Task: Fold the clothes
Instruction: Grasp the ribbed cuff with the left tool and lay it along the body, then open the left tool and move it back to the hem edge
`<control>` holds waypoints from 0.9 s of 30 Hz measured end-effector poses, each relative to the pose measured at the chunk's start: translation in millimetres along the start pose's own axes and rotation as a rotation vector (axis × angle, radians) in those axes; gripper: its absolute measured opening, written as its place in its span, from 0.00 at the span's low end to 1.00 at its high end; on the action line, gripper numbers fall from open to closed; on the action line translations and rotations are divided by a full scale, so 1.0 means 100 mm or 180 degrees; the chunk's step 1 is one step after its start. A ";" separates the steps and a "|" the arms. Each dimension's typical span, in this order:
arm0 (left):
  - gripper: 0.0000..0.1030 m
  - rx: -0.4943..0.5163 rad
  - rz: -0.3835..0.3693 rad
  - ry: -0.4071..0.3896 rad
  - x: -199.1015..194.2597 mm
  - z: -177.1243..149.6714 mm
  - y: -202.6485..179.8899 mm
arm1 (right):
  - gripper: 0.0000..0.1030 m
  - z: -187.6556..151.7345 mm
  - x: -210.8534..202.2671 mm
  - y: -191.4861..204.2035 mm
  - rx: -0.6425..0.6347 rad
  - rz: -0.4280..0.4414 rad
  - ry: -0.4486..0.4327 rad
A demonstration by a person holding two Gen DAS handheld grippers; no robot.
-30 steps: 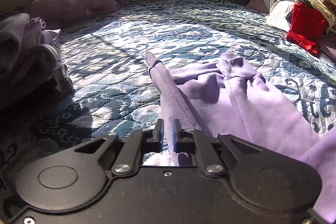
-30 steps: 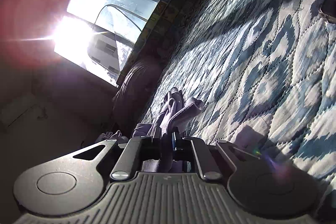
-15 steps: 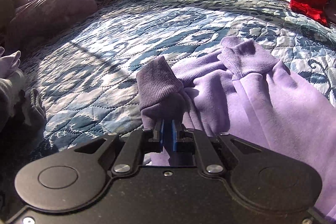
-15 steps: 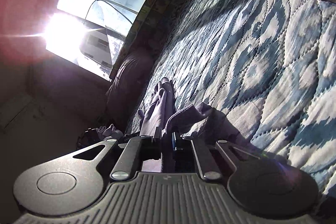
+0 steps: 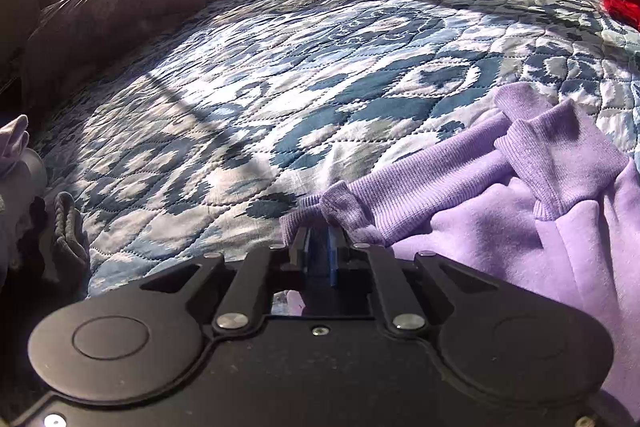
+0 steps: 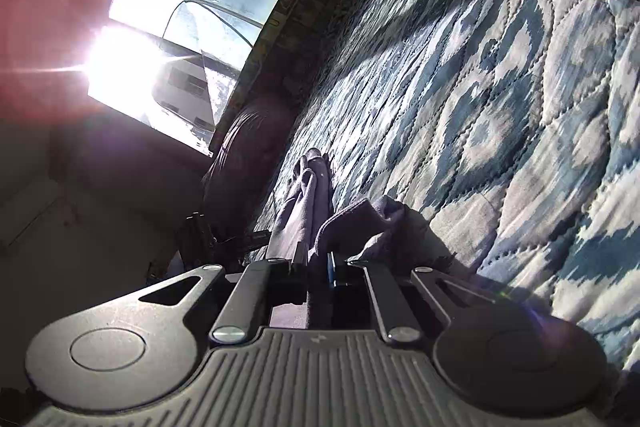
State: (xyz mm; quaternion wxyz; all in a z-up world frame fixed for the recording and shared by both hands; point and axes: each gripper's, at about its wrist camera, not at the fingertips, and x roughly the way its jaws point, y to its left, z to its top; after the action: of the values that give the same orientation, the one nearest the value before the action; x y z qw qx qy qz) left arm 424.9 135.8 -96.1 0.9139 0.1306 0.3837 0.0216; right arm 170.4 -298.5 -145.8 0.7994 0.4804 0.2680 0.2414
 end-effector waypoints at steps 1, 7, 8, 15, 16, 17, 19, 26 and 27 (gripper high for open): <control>0.04 0.0059 0.0038 0.0029 0.00 0.02 -0.03 | 0.10 0.00 0.00 -0.01 0.0006 -0.0007 0.0001; 0.10 -0.0275 -0.0207 -0.0167 -0.43 0.06 0.24 | 0.10 -0.01 -0.01 0.00 0.0005 -0.0059 -0.0027; 0.12 -0.0310 -0.0231 -0.0240 -0.58 0.03 0.28 | 0.11 -0.01 0.00 0.01 0.0001 -0.0064 -0.0030; 0.12 -0.0498 -0.0590 -0.0415 -1.47 -0.62 0.25 | 0.11 -0.05 0.00 0.05 -0.0020 -0.0093 -0.0064; 0.12 -0.0562 -0.0671 -0.0403 -1.50 -0.73 0.20 | 0.11 -0.06 0.00 0.05 -0.0023 -0.0101 -0.0068; 0.12 -0.0588 -0.0718 -0.0324 -1.45 -0.82 0.13 | 0.11 -0.06 0.00 0.05 -0.0023 -0.0112 -0.0069; 0.12 -0.0563 -0.0740 -0.0209 -1.31 -0.96 -0.03 | 0.11 -0.08 0.00 0.05 -0.0039 -0.0133 -0.0063; 0.16 -0.0760 -0.0808 -0.0269 -1.60 -1.03 0.05 | 0.11 -0.09 0.00 0.05 -0.0067 -0.0210 -0.0075; 0.17 -0.0782 -0.0795 -0.0345 -1.78 -1.08 0.10 | 0.11 -0.09 0.00 0.05 -0.0071 -0.0214 -0.0077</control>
State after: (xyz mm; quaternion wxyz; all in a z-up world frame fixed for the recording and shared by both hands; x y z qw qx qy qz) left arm 223.5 144.6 -42.6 0.9379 -0.0297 0.3415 -0.0525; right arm 163.5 -290.6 -145.3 0.8156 0.4651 0.2716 0.2115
